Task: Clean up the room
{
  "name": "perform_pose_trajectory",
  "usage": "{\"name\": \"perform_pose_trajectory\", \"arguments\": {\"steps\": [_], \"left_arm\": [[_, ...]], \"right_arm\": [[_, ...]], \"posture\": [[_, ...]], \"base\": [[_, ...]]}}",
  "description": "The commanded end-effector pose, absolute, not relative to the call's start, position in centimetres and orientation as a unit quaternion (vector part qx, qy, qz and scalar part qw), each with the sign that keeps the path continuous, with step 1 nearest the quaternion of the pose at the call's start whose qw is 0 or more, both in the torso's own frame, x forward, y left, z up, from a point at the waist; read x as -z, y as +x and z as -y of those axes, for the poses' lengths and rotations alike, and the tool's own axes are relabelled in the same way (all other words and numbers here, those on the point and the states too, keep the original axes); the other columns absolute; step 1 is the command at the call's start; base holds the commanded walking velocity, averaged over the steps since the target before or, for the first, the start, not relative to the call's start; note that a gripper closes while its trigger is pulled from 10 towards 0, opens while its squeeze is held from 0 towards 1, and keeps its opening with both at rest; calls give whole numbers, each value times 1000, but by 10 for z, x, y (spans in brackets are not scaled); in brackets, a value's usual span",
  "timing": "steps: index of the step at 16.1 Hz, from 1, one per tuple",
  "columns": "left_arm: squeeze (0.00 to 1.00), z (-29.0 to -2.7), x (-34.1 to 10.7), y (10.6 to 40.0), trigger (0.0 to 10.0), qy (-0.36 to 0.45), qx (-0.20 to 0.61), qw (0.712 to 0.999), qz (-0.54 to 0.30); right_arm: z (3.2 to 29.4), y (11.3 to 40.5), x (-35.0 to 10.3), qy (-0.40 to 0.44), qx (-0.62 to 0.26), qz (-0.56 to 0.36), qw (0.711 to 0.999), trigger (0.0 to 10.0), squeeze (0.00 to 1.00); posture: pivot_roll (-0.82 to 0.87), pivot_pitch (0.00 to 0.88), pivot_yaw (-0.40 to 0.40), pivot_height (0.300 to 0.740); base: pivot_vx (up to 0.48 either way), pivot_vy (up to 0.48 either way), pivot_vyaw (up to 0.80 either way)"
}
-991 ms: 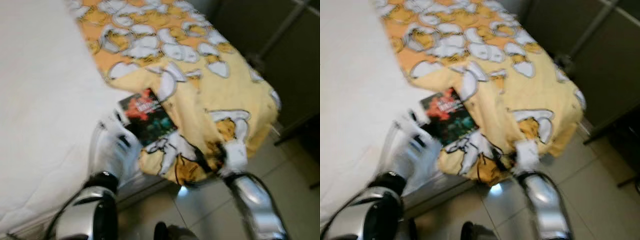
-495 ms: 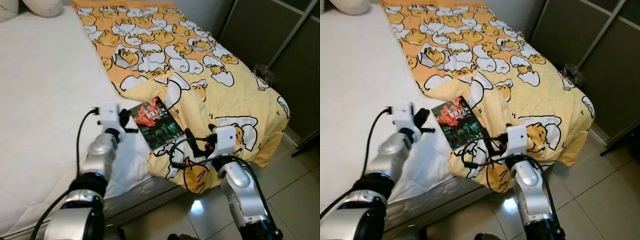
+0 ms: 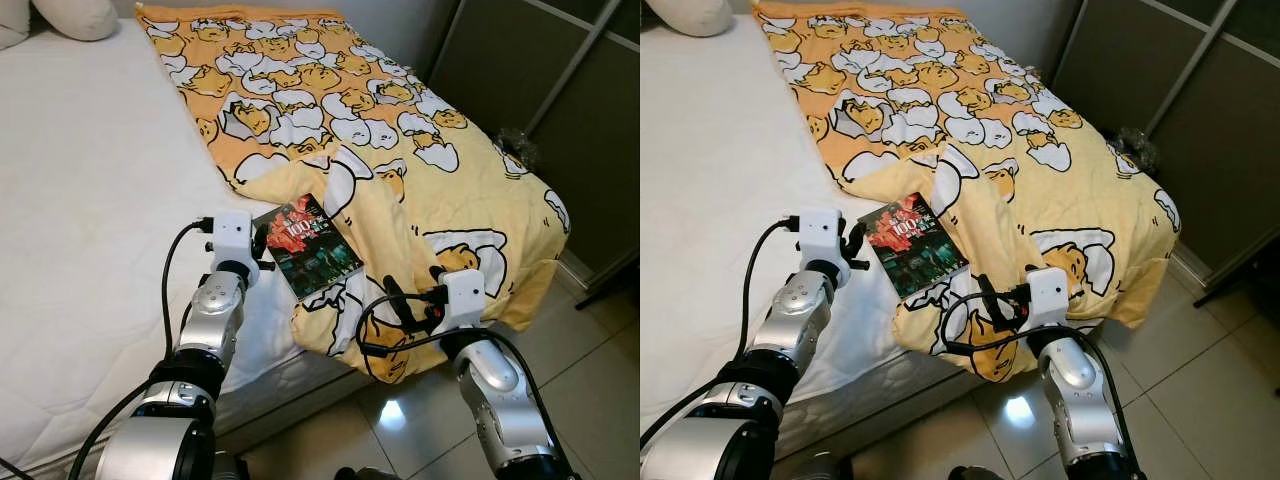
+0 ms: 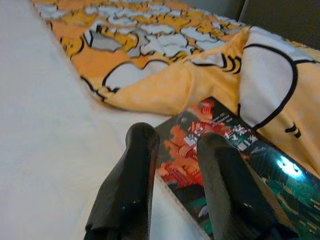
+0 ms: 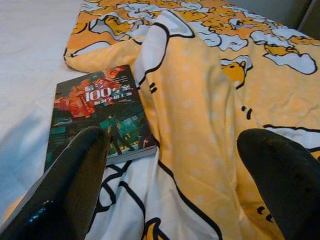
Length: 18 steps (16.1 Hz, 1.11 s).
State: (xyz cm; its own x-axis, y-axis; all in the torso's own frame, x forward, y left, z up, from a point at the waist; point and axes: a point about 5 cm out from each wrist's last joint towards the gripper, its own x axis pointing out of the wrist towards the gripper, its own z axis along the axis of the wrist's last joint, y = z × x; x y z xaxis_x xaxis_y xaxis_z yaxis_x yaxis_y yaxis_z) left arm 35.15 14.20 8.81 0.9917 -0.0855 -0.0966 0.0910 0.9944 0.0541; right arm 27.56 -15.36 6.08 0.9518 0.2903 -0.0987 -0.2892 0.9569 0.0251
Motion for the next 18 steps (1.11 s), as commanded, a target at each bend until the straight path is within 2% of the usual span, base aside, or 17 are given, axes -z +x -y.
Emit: {"name": "perform_pose_trajectory", "arguments": {"steps": [1, 5, 7, 14, 18], "left_arm": [[1000, -138, -96, 352, 10000, 45, 48, 998, -20], [1000, -147, -101, 342, 10000, 22, 24, 999, 18], [1000, -149, -96, 340, 10000, 2, 2, 1000, 5], [1000, -150, -97, 337, 10000, 10, 0, 1000, -4], [1000, -153, -98, 338, 10000, 5, -6, 1000, -10]], "right_arm": [[160, 278, -63, 4, -132, -43, 990, 10000, 0], [159, 279, -59, 4, -127, -46, 991, 10000, 0], [158, 281, -59, 4, -128, -46, 991, 10000, 0], [153, 288, -59, 0, -137, -45, 990, 10000, 0], [146, 297, -62, -4, -152, -45, 987, 10000, 0]], "posture": [[-57, 0, -109, 740], [-42, 0, -105, 740], [-37, 0, -106, 740], [-20, 0, -111, 740], [-4, 6, -107, 740]], "base": [[0, 0, 0], [0, 0, 0], [0, -463, 0], [0, -461, 552], [286, -381, 450]]}}
